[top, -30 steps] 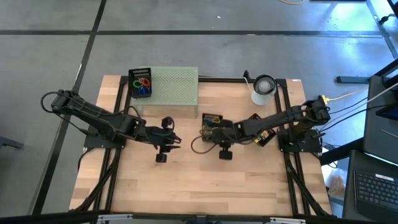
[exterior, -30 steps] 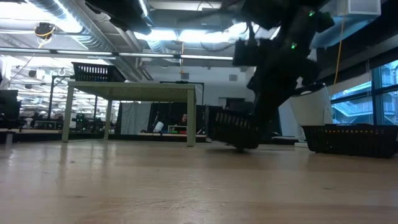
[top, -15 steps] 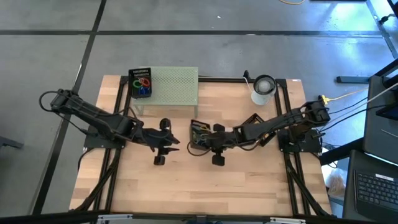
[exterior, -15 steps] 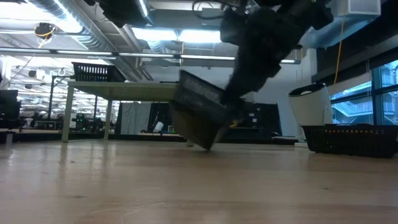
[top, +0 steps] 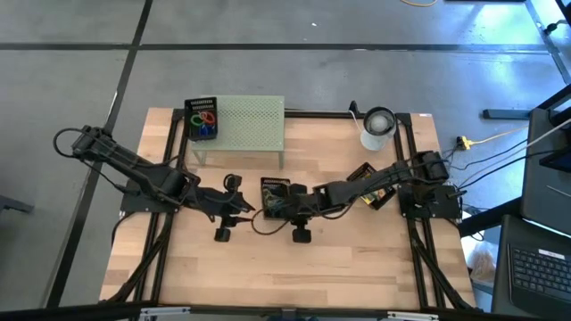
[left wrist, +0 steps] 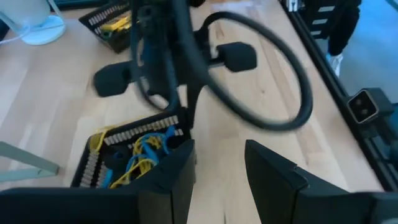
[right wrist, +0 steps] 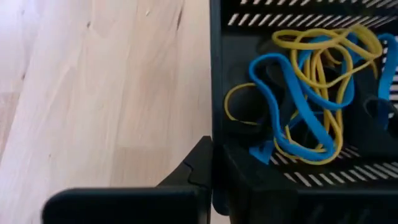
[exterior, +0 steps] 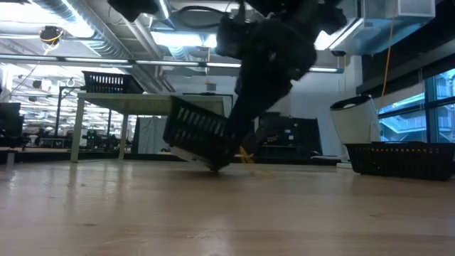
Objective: Pick & Place Office Desk Supplies
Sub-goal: Put the top black bin on the shelf
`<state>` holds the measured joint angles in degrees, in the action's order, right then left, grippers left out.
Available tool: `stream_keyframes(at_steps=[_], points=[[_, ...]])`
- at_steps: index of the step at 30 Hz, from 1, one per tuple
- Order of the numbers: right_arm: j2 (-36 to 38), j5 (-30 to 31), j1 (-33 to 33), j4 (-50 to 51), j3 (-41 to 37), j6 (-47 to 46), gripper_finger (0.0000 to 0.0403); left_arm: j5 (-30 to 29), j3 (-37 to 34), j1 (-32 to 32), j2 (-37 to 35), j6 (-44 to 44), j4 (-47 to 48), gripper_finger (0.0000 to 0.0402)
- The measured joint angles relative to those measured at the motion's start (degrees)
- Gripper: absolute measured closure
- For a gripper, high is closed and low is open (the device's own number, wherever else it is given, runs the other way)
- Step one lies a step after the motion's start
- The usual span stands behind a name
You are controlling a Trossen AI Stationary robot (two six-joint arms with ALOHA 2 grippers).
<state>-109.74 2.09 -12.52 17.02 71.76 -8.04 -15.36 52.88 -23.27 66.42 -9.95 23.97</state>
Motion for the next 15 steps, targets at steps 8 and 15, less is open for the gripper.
stream_keyframes(at_steps=[8,15], points=[[-1.57,-0.12,1.64,3.93,4.01,0.25,0.0326,-0.03,0.0,-2.36,-0.71,-0.34,0.15,0.0268],[-1.57,-0.16,2.01,4.08,4.18,-0.49,0.0255,0.0,0.0,-3.36,-0.71,-0.37,0.24,0.0268]])
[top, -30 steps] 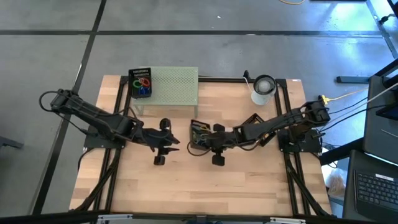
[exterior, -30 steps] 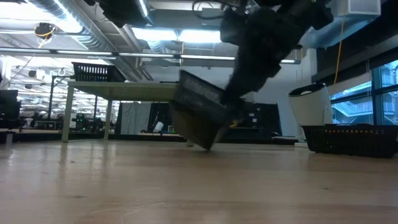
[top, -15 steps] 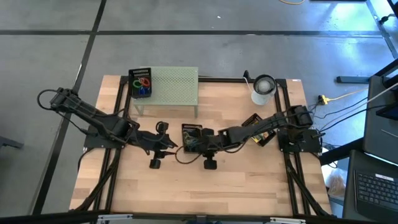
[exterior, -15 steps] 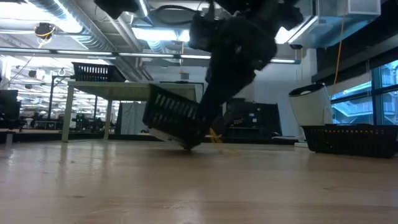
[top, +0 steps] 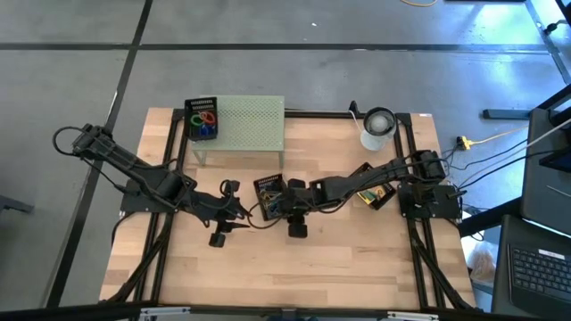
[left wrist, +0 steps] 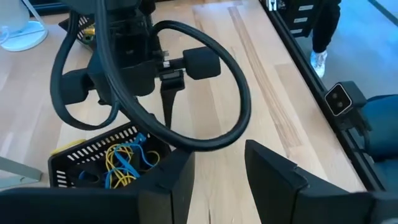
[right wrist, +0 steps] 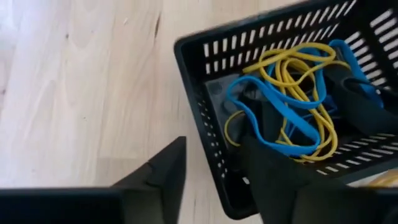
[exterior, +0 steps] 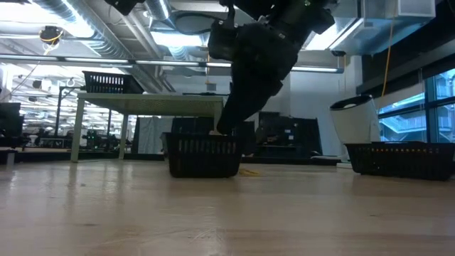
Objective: Pick & Place Office Desk Supplies
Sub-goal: Put the top black bin on the shelf, then put the yellow rubber band into the left black bin
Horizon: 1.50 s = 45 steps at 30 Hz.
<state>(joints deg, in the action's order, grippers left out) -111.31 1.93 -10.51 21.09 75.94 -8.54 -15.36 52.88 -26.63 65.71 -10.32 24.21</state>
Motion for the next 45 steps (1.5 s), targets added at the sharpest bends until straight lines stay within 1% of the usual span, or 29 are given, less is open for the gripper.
stream_keyframes(at_steps=[3,5,8,10,14,22,25,31,35,38,42,45], points=[[0.02,-0.04,-0.04,2.77,2.28,0.0,0.0219,-0.01,-0.01,0.02,0.0,-0.76,0.0,0.0268],[0.17,-0.01,-0.04,7.29,4.72,0.0,0.0199,-0.17,0.0,0.02,0.0,-1.12,-0.02,0.0268],[0.19,0.01,-0.03,14.52,8.7,0.02,0.018,-1.26,-0.02,0.04,0.27,-1.7,-0.04,0.0266],[0.2,0.05,-0.04,17.8,11.05,0.36,0.0175,-1.93,-0.01,0.04,0.33,-2.47,0.06,0.0263],[0.47,0.18,-0.4,21.3,12.67,3.18,0.0176,-2.12,-0.01,0.03,0.33,-2.63,0.02,0.0253],[2.34,0.61,-0.28,27.06,12.56,7.05,0.0198,-2.44,-0.01,0.04,0.33,-2.59,0.12,0.0244],[3.55,0.62,0.18,27.63,12.54,8.98,0.0205,-4.12,0.0,0.04,0.33,-2.57,0.1,0.0244],[6.18,0.64,2.46,28.86,12.53,9.44,0.0209,-8.74,0.0,0.31,1.68,-0.98,0.08,0.0242],[8.21,0.63,3.8,28.58,10.73,9.4,0.0209,-9.96,0.0,1.62,3.83,0.5,0.04,0.0238],[10.21,0.62,4.52,26.97,7.31,8.61,0.0209,-10.29,0.0,3.48,5.48,1.12,0.06,0.0229],[14.34,0.75,4.9,19.4,-0.19,6.16,0.0209,-10.29,0.0,6.8,7.68,5.11,-0.46,0.0213],[17.61,2.19,4.73,13.1,-6.35,3.84,0.0209,-10.15,0.0,10.01,9.94,9.76,-2.13,0.0205]])
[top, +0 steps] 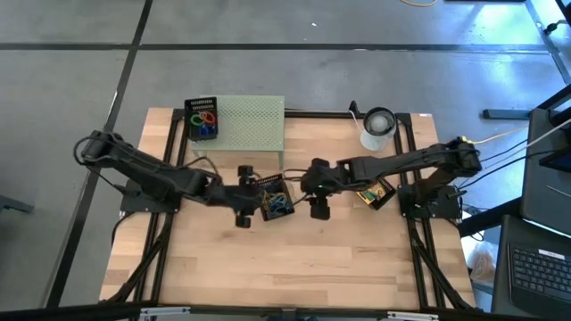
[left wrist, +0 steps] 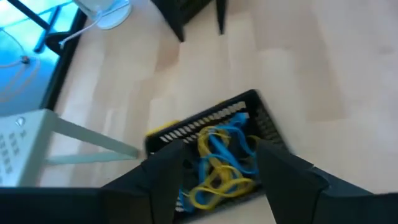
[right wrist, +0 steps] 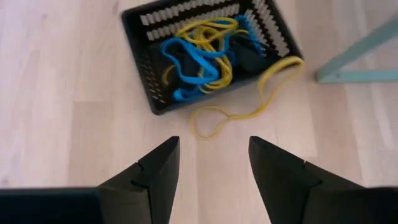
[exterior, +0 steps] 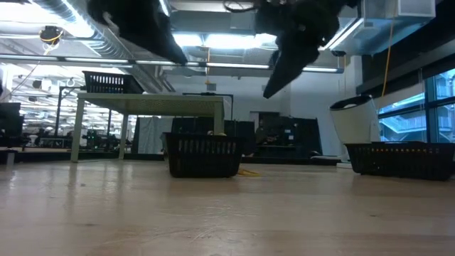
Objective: Pick & Place Office Desk Supplies
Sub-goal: Put the yellow rubber band into the left black bin
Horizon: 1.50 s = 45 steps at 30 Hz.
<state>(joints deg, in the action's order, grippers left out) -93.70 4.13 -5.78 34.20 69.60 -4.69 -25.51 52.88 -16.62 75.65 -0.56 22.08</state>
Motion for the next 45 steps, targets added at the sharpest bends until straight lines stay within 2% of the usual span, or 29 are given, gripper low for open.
stream_keyframes(at_steps=[4,8,15,23,29,35,39,45], points=[[3.25,3.75,-0.09,-9.56,-7.78,-3.88,0.0209,2.81,0.0,4.42,4.11,6.9,-3.83,0.0202],[3.76,4.03,-0.03,-16.38,-12.44,-6.68,0.0209,3.82,0.0,7.63,8.64,14.63,-7.97,0.0202],[3.4,5.32,-0.05,-20.71,-14.63,-7.07,0.0209,4.02,0.0,11.13,14.81,24.96,-12.06,0.0203],[3.4,5.98,-0.05,-21.33,-14.73,-6.46,0.0209,3.56,0.0,13.67,20.75,36.62,-18.33,0.0203],[3.4,7.03,-0.05,-21.4,-14.73,-6.42,0.0209,2.21,-0.02,15.06,22.12,39.89,-20.65,0.0204],[3.4,7.03,-0.03,-22.02,-14.73,-6.42,0.0209,5.84,-0.01,17.21,22.1,40.03,-20.69,0.021],[3.38,7.01,-0.03,-22.33,-14.73,-6.42,0.0209,10.62,-0.02,18.38,22.1,39.71,-20.64,0.0231],[3.38,7.01,-0.03,-22.62,-14.73,-6.42,0.0209,11.52,-0.02,19.08,22.1,39.45,-20.53,0.0273]])
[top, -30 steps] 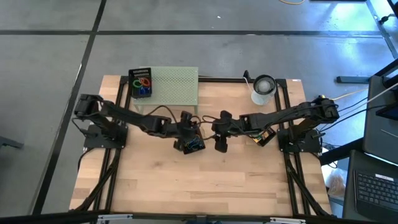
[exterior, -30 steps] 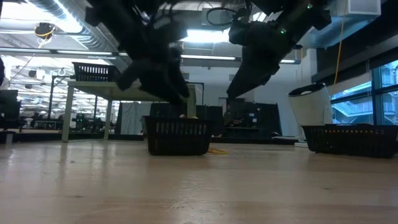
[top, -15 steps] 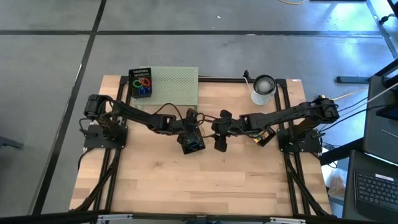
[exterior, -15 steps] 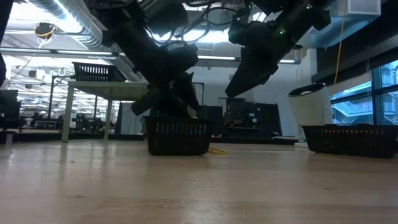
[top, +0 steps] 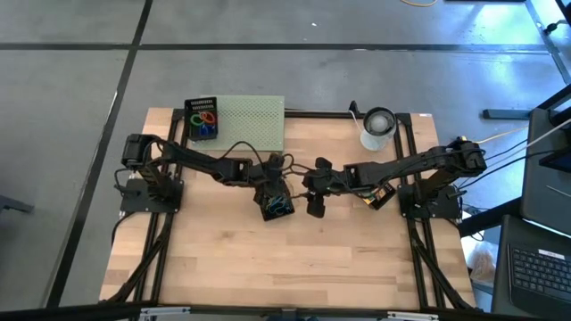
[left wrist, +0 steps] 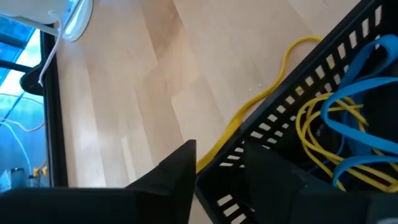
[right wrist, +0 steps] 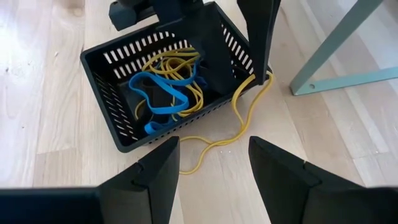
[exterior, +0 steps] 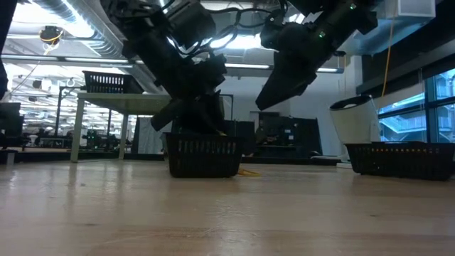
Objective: Pick & Place Office Desk Supplies
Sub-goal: Put the yellow rubber band into the left black bin
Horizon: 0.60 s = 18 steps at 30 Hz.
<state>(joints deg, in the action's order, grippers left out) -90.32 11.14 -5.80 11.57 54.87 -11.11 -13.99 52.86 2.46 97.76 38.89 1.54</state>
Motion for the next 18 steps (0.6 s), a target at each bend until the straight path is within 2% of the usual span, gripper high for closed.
stream_keyframes(at_steps=[6,18], points=[[0.0,0.0,0.0,-0.44,0.0,-0.04,0.0209,0.42,0.0,0.61,0.0,-0.02,-0.02,0.0302],[-0.02,-0.02,0.0,-0.48,0.0,-0.22,0.0209,0.62,0.0,0.7,0.0,0.87,0.17,0.0331]])
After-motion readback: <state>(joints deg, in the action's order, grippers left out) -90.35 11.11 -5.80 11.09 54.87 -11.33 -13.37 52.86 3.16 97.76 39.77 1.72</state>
